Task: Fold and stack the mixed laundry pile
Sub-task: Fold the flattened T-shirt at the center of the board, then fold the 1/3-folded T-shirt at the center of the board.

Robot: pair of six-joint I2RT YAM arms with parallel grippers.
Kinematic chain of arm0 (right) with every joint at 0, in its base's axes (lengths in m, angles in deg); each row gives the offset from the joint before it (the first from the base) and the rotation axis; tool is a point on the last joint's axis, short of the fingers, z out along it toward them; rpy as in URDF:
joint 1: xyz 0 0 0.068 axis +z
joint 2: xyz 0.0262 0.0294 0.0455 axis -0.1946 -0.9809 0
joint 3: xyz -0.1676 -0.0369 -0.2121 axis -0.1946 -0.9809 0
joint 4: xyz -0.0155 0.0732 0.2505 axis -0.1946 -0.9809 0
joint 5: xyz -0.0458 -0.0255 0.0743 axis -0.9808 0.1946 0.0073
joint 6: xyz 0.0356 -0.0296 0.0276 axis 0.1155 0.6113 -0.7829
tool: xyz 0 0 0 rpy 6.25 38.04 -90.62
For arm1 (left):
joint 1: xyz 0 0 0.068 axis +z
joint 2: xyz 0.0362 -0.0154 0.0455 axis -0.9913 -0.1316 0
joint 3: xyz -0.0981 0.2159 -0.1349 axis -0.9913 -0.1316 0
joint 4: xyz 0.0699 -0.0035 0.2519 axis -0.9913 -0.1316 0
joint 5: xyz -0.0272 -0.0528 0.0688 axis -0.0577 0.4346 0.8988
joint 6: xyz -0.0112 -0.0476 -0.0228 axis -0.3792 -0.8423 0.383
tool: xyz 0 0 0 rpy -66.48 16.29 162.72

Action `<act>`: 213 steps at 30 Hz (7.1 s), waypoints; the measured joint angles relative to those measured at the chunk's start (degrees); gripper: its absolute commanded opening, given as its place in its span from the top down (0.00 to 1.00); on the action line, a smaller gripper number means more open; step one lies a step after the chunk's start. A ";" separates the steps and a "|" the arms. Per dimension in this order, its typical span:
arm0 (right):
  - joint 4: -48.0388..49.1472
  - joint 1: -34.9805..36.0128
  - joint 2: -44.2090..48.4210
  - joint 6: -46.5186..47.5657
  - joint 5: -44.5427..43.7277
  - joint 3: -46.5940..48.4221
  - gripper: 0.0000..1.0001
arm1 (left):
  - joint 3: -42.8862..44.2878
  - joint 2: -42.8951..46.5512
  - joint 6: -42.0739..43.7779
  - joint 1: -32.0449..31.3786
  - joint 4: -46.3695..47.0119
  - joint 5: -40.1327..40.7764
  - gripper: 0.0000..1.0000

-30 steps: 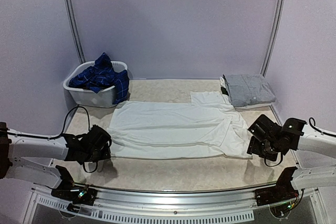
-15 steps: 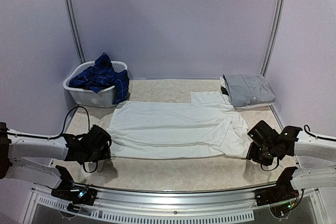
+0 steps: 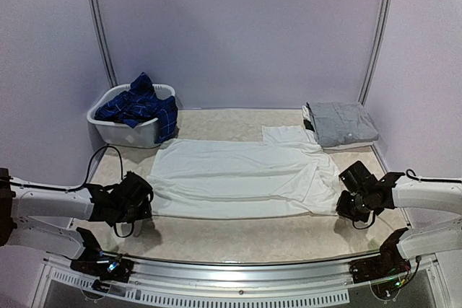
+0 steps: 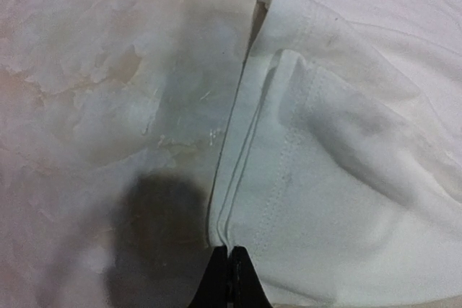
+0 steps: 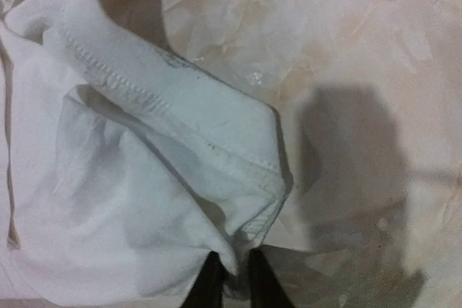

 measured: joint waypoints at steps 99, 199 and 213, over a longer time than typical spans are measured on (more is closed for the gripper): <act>10.45 17.00 -24.06 -1.09 0.02 18.58 0.91 | 14.62 -1.68 13.77 -6.21 -5.95 6.45 0.08; -12.31 -11.52 -89.37 26.27 6.38 116.08 0.31 | 24.92 -15.63 21.29 -7.54 -1.16 7.23 0.13; -11.67 -12.94 -92.70 22.88 11.45 120.56 0.66 | 25.24 -15.65 22.10 -7.54 -0.96 7.30 0.14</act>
